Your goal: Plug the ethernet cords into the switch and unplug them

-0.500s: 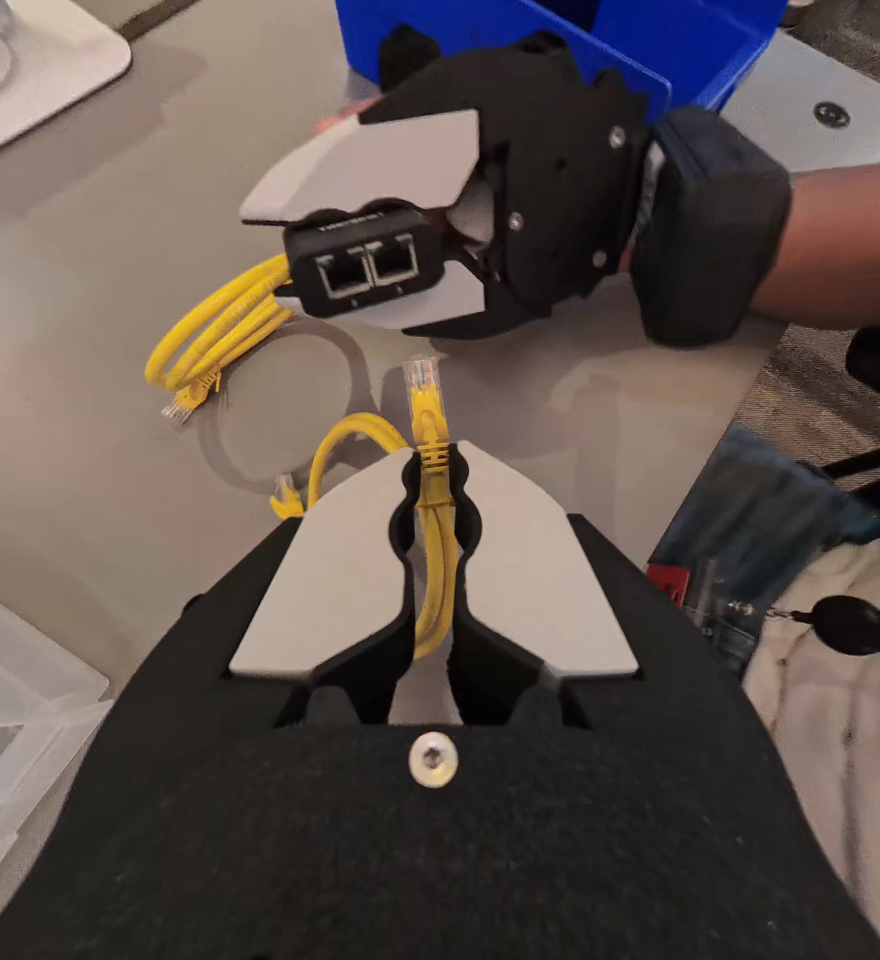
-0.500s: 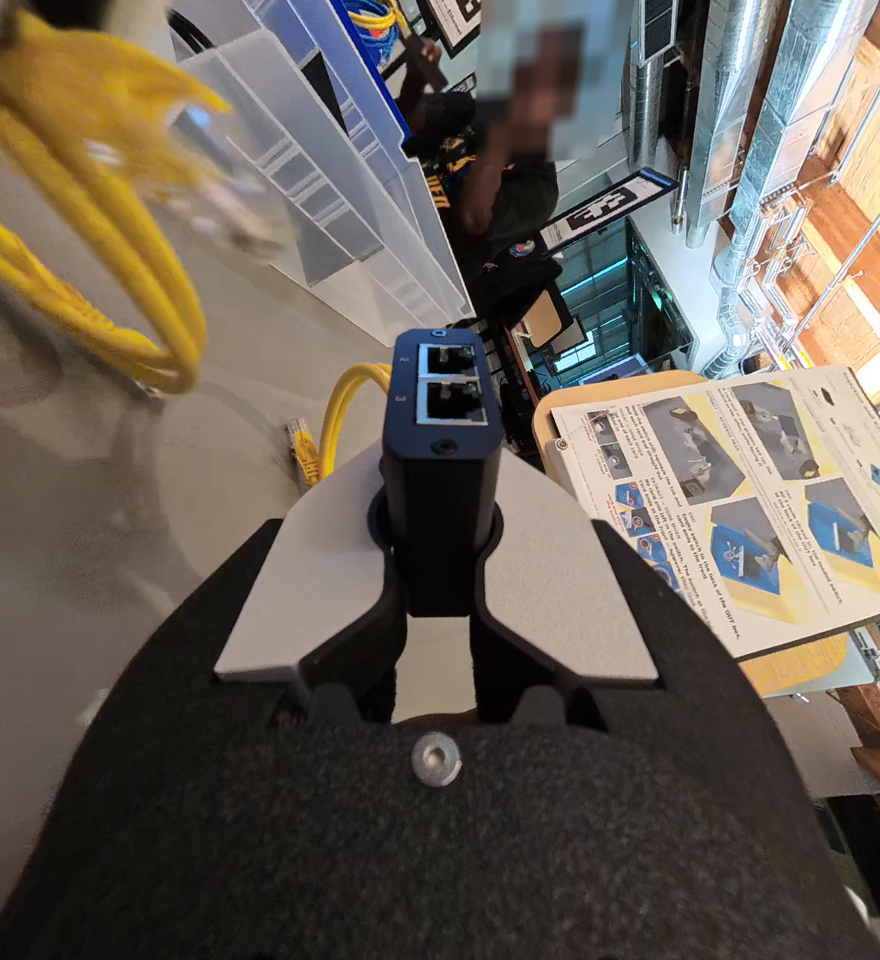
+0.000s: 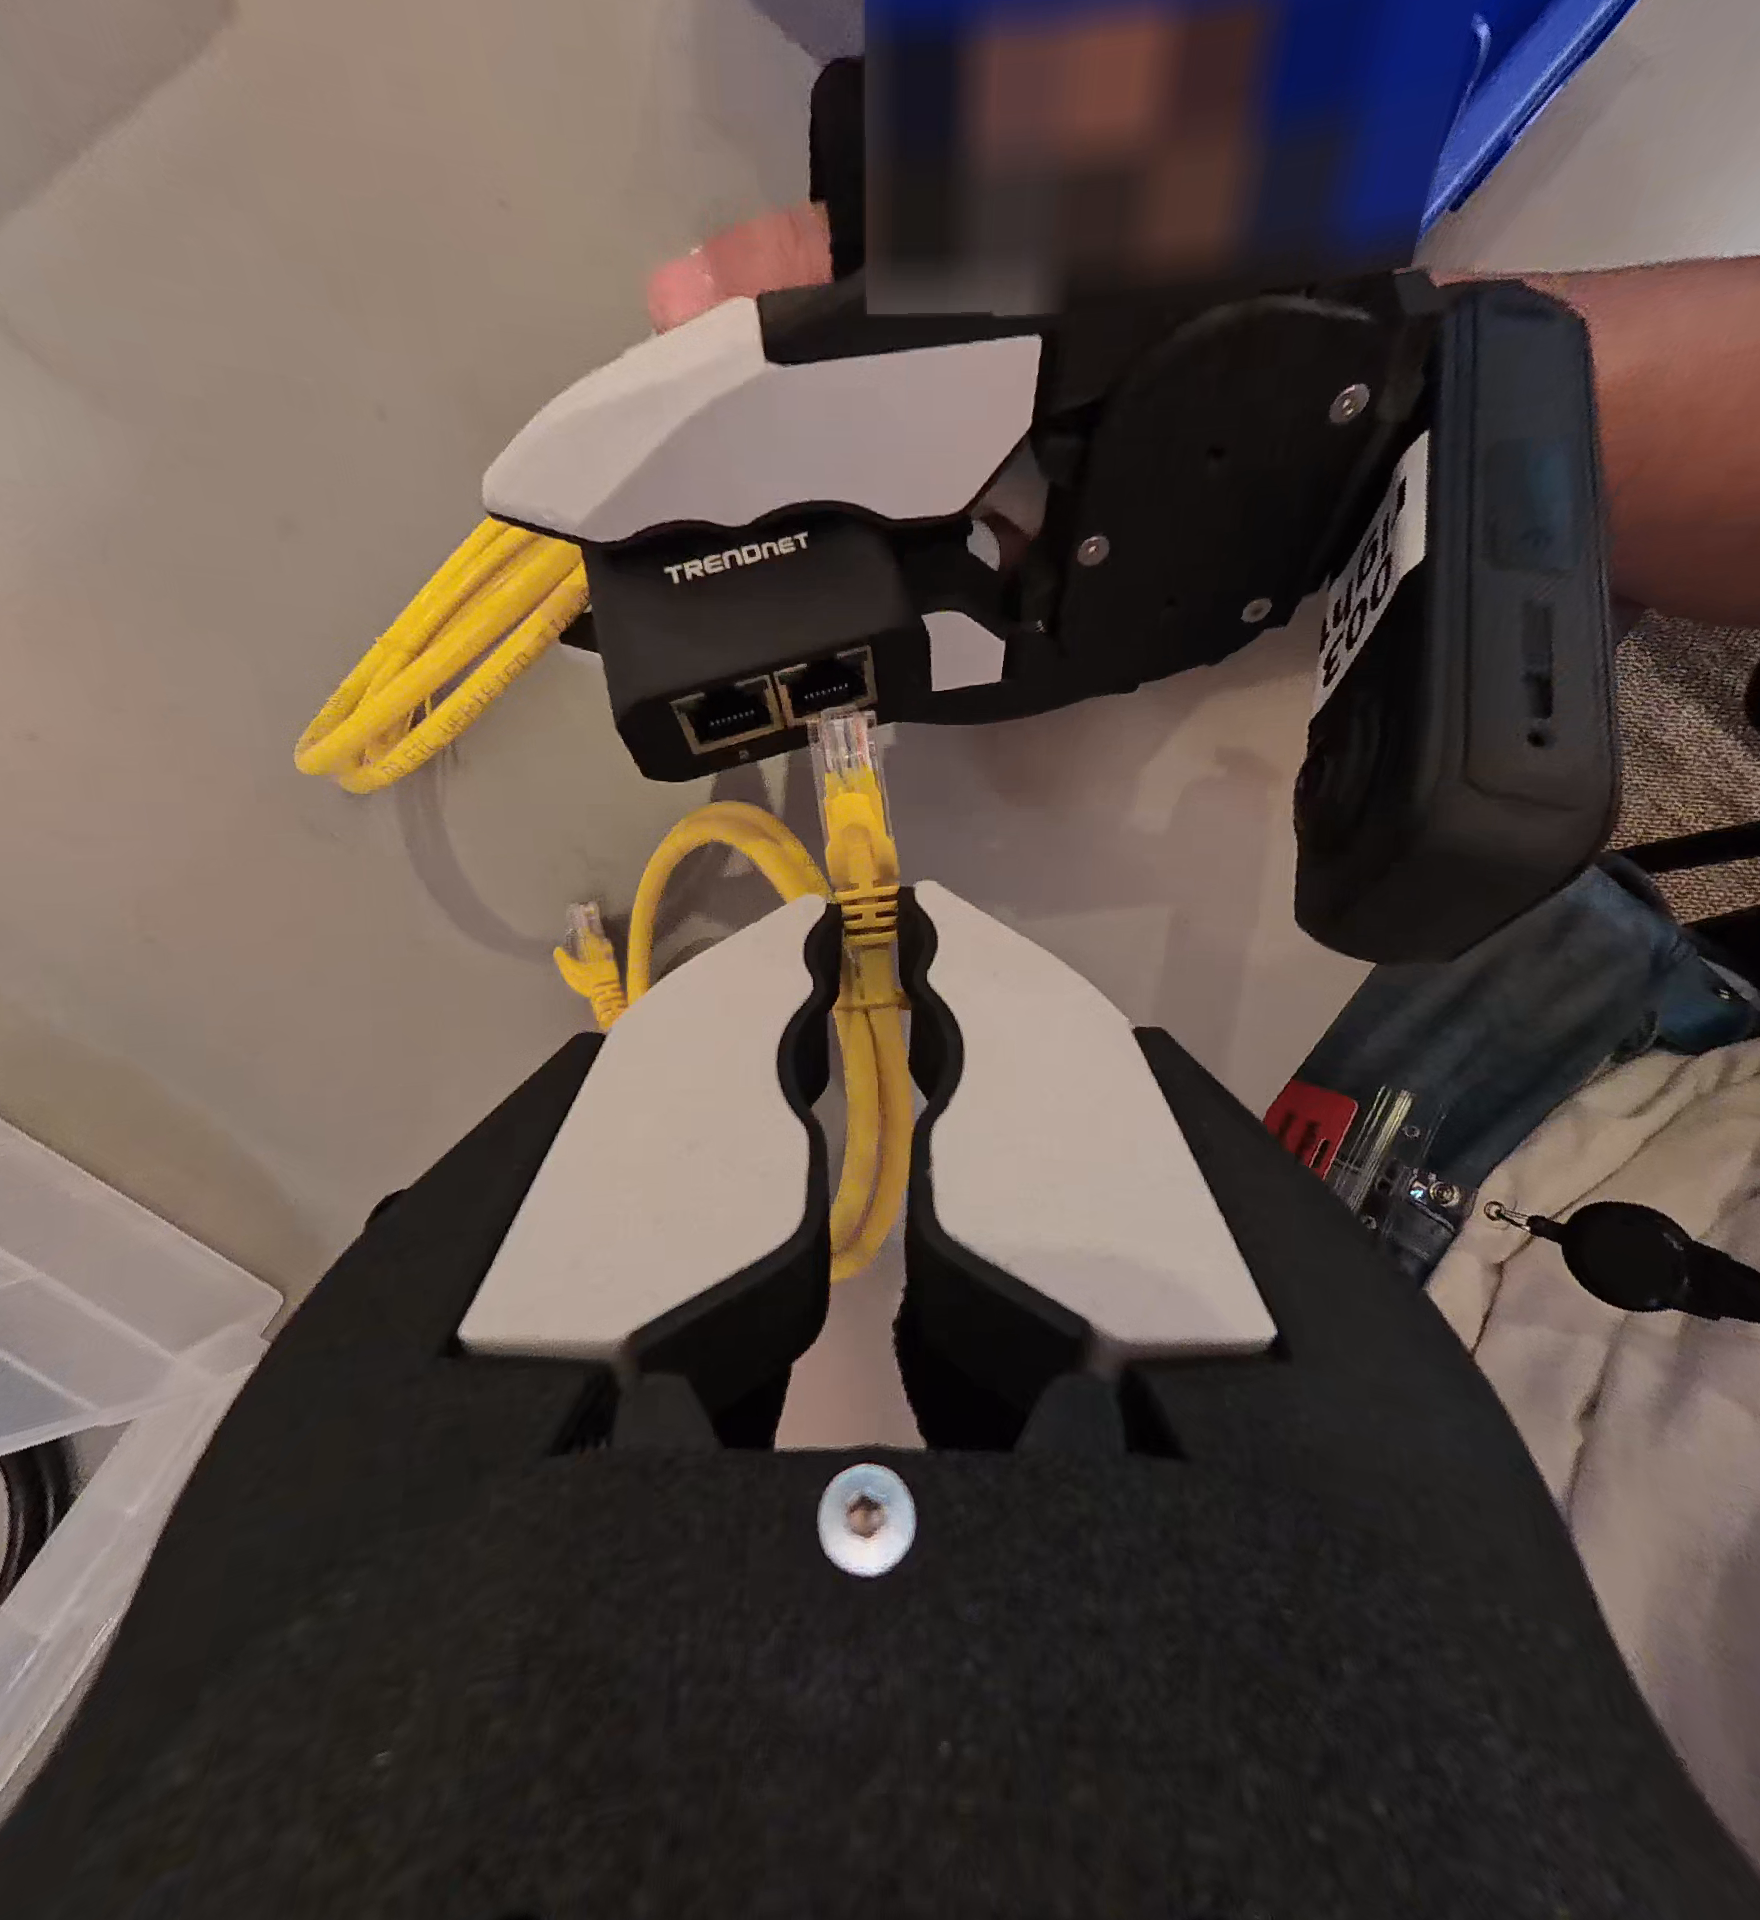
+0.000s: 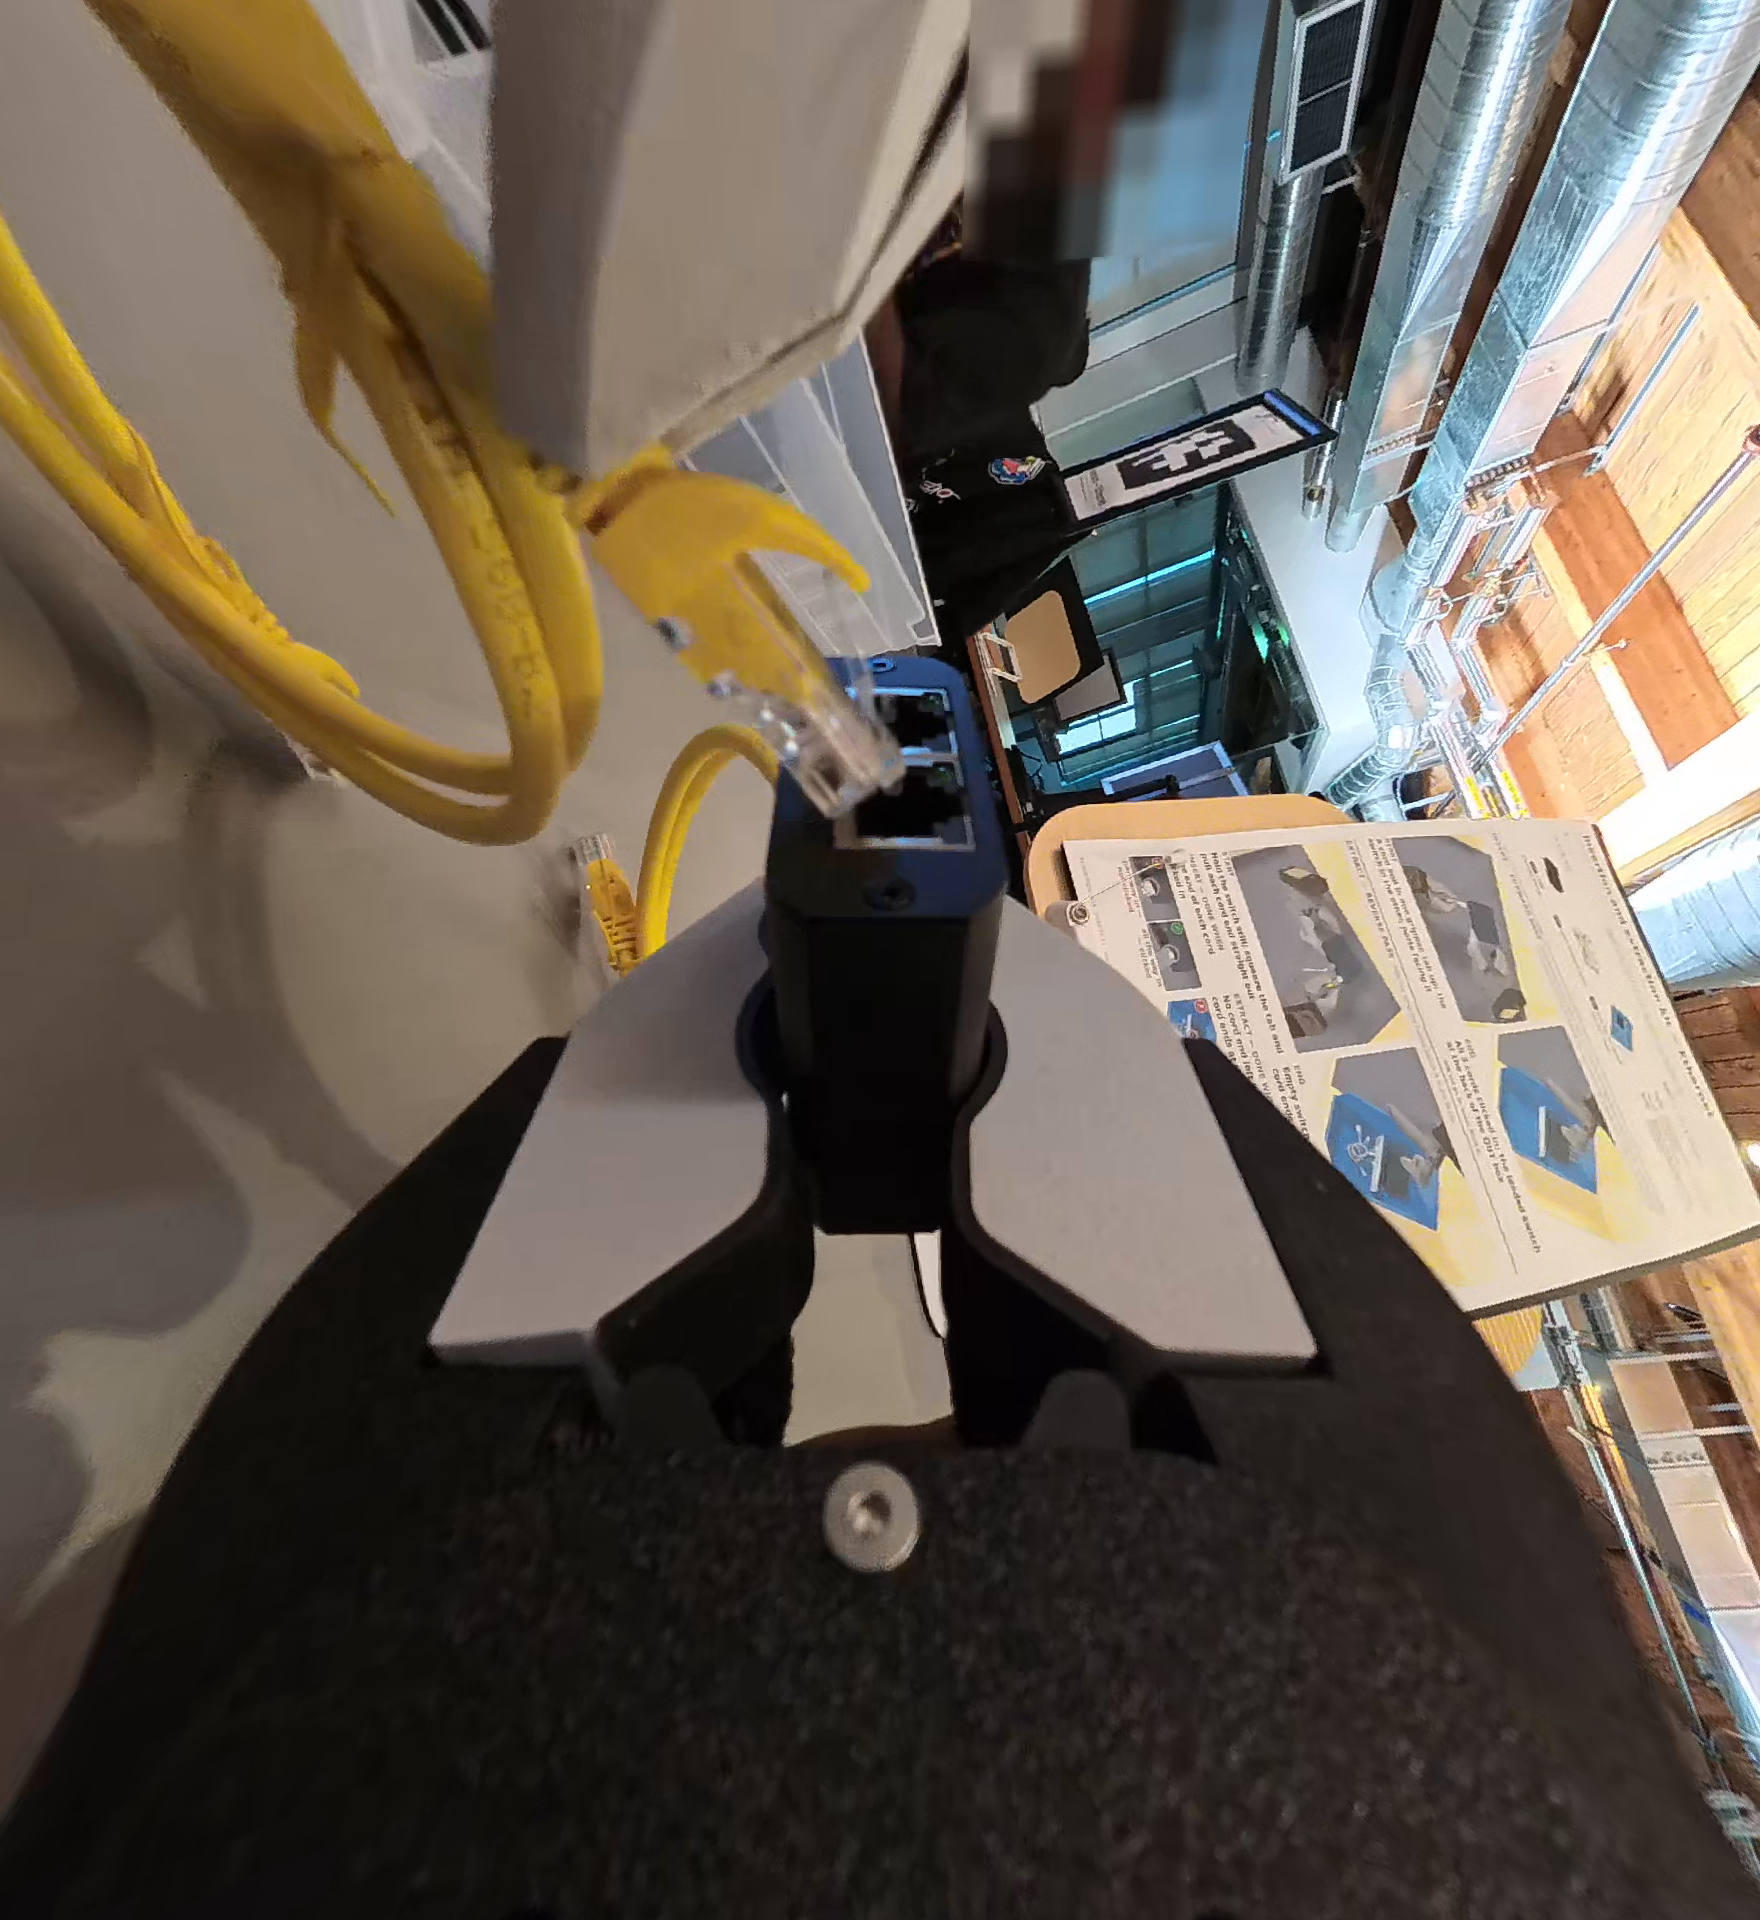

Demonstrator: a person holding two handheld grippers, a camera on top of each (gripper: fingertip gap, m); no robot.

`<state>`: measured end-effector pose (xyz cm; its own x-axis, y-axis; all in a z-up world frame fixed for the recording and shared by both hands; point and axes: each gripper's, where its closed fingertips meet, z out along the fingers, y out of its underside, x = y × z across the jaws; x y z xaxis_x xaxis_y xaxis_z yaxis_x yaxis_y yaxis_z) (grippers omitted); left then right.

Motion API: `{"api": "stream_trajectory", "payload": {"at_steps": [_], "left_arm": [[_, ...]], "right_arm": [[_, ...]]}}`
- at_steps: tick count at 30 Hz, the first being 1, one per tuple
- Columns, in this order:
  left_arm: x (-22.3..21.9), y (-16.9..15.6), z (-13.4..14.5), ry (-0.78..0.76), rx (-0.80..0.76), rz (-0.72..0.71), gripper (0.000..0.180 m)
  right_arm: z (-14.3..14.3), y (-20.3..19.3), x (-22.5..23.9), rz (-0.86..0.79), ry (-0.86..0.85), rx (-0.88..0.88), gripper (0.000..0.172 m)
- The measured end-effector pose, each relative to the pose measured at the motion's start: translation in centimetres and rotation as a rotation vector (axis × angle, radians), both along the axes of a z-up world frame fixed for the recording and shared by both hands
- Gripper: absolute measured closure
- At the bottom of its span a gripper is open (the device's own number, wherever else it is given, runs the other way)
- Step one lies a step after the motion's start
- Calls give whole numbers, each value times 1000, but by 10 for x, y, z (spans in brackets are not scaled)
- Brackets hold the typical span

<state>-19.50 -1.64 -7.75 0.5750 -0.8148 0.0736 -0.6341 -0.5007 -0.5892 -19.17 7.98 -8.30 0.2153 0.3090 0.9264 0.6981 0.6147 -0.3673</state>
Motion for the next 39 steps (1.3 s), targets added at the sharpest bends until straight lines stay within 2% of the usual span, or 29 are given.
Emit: {"api": "stream_trajectory", "payload": {"at_steps": [1,7,19,26,39], "left_arm": [[0,0,0,3,-1,-2,170],[-1,-1,-5,79,8,-12,170],[-5,1,-6,137,-12,0,170],[-12,-4,-18,192,-101,-21,170],[-4,12,-2,85,-27,30,171]], "right_arm": [[0,0,0,1,1,1,147],[-3,1,0,-18,-48,51,147],[-6,0,-3,-46,-117,116,147],[-11,-5,-9,-41,-161,154,147],[-7,5,0,-115,-152,163,147]]}}
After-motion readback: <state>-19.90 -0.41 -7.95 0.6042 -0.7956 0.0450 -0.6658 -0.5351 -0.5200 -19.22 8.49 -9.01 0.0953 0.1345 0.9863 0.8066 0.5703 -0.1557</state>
